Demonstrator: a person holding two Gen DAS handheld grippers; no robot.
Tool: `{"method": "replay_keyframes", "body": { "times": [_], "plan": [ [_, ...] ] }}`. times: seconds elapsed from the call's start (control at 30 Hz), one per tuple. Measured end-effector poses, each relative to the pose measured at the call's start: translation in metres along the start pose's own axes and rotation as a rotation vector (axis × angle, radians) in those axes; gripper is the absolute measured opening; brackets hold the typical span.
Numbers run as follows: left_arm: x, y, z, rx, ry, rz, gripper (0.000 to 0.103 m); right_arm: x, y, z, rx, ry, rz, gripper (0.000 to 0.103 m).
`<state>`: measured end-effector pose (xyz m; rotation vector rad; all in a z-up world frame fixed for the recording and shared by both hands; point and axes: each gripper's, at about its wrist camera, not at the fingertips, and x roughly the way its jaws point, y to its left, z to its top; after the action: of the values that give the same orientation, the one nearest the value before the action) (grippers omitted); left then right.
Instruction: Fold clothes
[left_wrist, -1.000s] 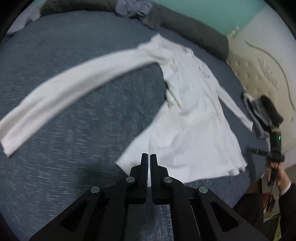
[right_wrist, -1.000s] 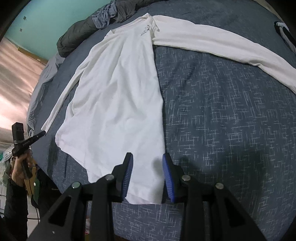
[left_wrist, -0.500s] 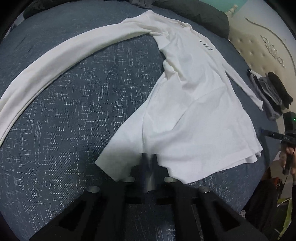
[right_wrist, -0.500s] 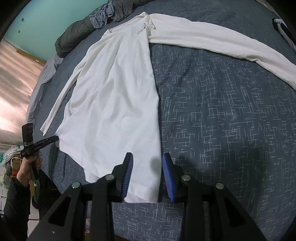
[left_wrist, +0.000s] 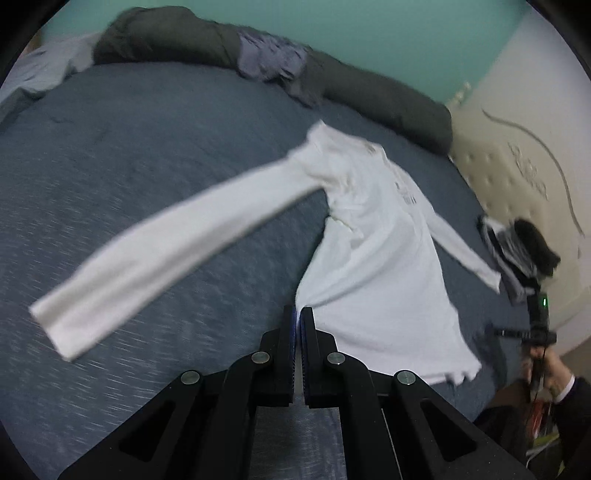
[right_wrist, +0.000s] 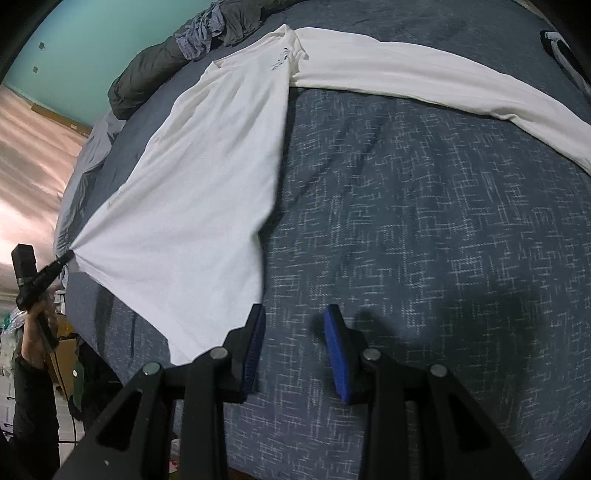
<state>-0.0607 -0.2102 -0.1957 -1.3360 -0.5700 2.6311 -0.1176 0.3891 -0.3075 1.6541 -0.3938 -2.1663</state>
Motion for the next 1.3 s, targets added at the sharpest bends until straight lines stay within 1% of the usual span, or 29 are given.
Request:
{"method": "replay_keyframes", "body": {
  "times": [0.07, 0.27, 0.37, 0.47, 0.6, 0.7, 0.73, 0.77, 0.8, 0.83, 0.87, 0.93, 1.03, 1.17, 1.3],
  "plan": [
    [-0.007, 0.010, 0.005, -0.021, -0.014, 0.010, 0.002, 0.003, 0.004, 0.001, 0.000, 0.003, 0.008, 0.045],
    [-0.005, 0.043, 0.013, -0.094, -0.015, 0.044, 0.002, 0.019, 0.026, 0.000, -0.027, 0.034, 0.031, 0.045],
    [-0.002, 0.054, 0.015, -0.112, -0.013, 0.062, 0.002, 0.031, 0.042, -0.002, -0.071, 0.064, 0.035, 0.045],
    [0.004, 0.057, 0.015, -0.112, -0.001, 0.075, 0.002, 0.042, 0.057, -0.004, -0.110, 0.088, 0.024, 0.045],
    [0.009, 0.059, 0.014, -0.110, 0.008, 0.077, 0.002, 0.052, 0.066, -0.004, -0.122, 0.101, 0.038, 0.045],
    [0.011, 0.057, 0.010, -0.098, 0.018, 0.078, 0.002, 0.063, 0.070, -0.005, -0.137, 0.133, 0.037, 0.045],
    [0.011, 0.056, 0.010, -0.095, 0.021, 0.078, 0.002, 0.068, 0.071, -0.006, -0.138, 0.146, 0.034, 0.041],
    [0.011, 0.056, 0.009, -0.094, 0.021, 0.077, 0.002, 0.071, 0.070, -0.007, -0.133, 0.158, 0.035, 0.031],
    [0.011, 0.055, 0.008, -0.093, 0.022, 0.077, 0.002, 0.075, 0.067, -0.008, -0.116, 0.168, 0.046, 0.025],
    [0.011, 0.055, 0.008, -0.092, 0.022, 0.077, 0.002, 0.078, 0.064, -0.009, -0.098, 0.178, 0.056, 0.013],
    [0.010, 0.054, 0.007, -0.090, 0.022, 0.080, 0.002, 0.081, 0.062, -0.009, -0.082, 0.185, 0.068, 0.003],
    [0.008, 0.051, 0.006, -0.079, 0.026, 0.082, 0.002, 0.074, 0.058, -0.010, -0.066, 0.162, 0.089, 0.002],
    [0.006, 0.048, 0.005, -0.067, 0.028, 0.076, 0.002, 0.047, 0.049, -0.006, -0.051, 0.094, 0.125, 0.001],
    [0.009, 0.043, 0.000, -0.077, 0.038, 0.050, 0.002, 0.006, 0.032, 0.002, -0.039, 0.024, 0.109, 0.001],
    [0.016, 0.028, -0.012, -0.071, 0.061, 0.018, 0.002, -0.033, 0.010, 0.005, -0.015, -0.029, 0.094, 0.001]
  ]
}}
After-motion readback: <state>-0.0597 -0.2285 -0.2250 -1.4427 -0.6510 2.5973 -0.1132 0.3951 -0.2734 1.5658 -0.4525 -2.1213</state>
